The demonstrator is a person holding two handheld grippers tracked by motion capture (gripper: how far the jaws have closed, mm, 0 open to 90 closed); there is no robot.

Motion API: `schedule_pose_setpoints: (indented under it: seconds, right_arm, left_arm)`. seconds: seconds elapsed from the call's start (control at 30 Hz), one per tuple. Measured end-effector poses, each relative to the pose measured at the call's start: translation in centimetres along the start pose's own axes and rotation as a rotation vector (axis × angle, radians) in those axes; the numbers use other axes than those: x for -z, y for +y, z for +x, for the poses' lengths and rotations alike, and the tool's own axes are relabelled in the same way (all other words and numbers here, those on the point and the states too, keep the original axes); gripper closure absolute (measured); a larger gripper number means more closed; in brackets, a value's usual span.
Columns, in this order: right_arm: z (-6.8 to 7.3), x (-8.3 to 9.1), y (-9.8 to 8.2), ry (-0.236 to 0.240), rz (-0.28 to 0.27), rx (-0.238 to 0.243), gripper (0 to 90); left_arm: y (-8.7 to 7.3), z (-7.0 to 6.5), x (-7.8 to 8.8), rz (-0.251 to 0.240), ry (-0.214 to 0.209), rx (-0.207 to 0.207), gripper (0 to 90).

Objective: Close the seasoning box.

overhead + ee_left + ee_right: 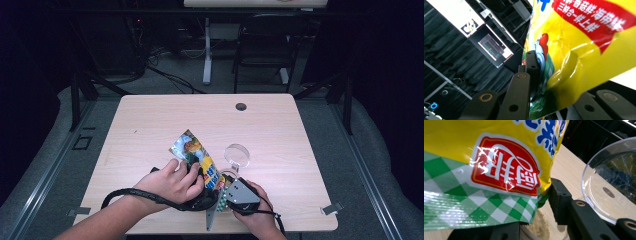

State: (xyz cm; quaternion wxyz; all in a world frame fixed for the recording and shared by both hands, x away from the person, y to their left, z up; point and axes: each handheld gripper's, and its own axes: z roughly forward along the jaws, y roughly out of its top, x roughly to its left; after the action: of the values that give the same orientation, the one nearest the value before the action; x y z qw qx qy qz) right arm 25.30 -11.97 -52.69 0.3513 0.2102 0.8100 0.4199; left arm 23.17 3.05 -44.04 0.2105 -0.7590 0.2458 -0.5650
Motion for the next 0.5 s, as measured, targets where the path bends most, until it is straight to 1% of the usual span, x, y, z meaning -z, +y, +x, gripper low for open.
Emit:
schedule_pose_setpoints:
  seconds: [0.03, 0.07, 0.1, 0.13, 0.17, 0.2, 0.23, 0.27, 0.3, 0.33, 0.37, 0.4, 0.43, 0.47, 0.5]
  right_arm:
    - [0.00, 0.00, 0.00, 0.000, 0.001, 0.001, 71.0]
    - [0.01, 0.00, 0.00, 0.000, 0.002, 0.001, 71.0]
    - [0.02, -0.02, 0.00, 0.002, 0.004, 0.002, 70.9]
    - [0.06, -0.03, 0.01, 0.001, 0.007, 0.001, 71.0]
    - [0.06, -0.05, 0.03, 0.002, 0.009, 0.003, 70.9]
    - [0.06, -0.09, 0.03, 0.002, 0.007, 0.005, 71.0]
    - [0.10, -0.10, 0.06, 0.002, 0.007, 0.004, 71.0]
    - [0.19, -0.16, 0.04, 0.003, -0.002, -0.005, 71.0]
    - [0.15, -0.11, 0.08, 0.001, 0.008, 0.005, 71.0]
    - [0.18, -0.11, 0.09, 0.002, 0.010, 0.005, 70.9]
    - [0.19, -0.12, 0.10, 0.003, 0.011, 0.007, 71.0]
    - [0.20, -0.13, 0.10, 0.002, 0.012, 0.007, 71.0]
    - [0.22, -0.13, 0.10, 0.000, 0.011, 0.007, 71.0]
    - [0.22, -0.12, 0.09, -0.001, 0.011, 0.008, 71.0]
    - [0.19, -0.11, 0.10, 0.001, 0.011, 0.009, 71.0]
  left_arm:
    - [-0.01, -0.05, -0.01, 0.000, 0.000, 0.001, 87.0]
    - [-0.07, -0.21, -0.11, -0.011, -0.002, 0.019, 86.9]
    - [-0.11, -0.26, -0.11, -0.011, -0.004, 0.022, 87.0]
    - [-0.15, -0.22, -0.07, -0.004, -0.011, 0.015, 87.0]
    - [-0.22, -0.31, -0.14, -0.008, -0.017, 0.027, 87.0]
    - [-0.29, -0.34, -0.16, -0.009, -0.021, 0.030, 87.0]
    - [-0.31, -0.31, -0.14, -0.013, -0.007, 0.022, 87.0]
    - [-0.33, -0.32, -0.15, -0.014, -0.003, 0.021, 87.0]
    - [-0.36, -0.36, -0.14, -0.014, -0.003, 0.024, 87.0]
    - [-0.38, -0.42, -0.19, -0.016, 0.002, 0.025, 87.0]
    - [-0.40, -0.45, -0.19, -0.016, -0.001, 0.028, 87.0]
    - [-0.41, -0.53, -0.24, -0.023, 0.000, 0.037, 87.0]
    - [-0.43, -0.55, -0.21, -0.020, -0.011, 0.043, 87.0]
    - [-0.49, -0.69, -0.26, -0.013, -0.034, 0.063, 87.0]
    - [-0.49, -0.68, -0.26, -0.015, -0.030, 0.061, 87.0]
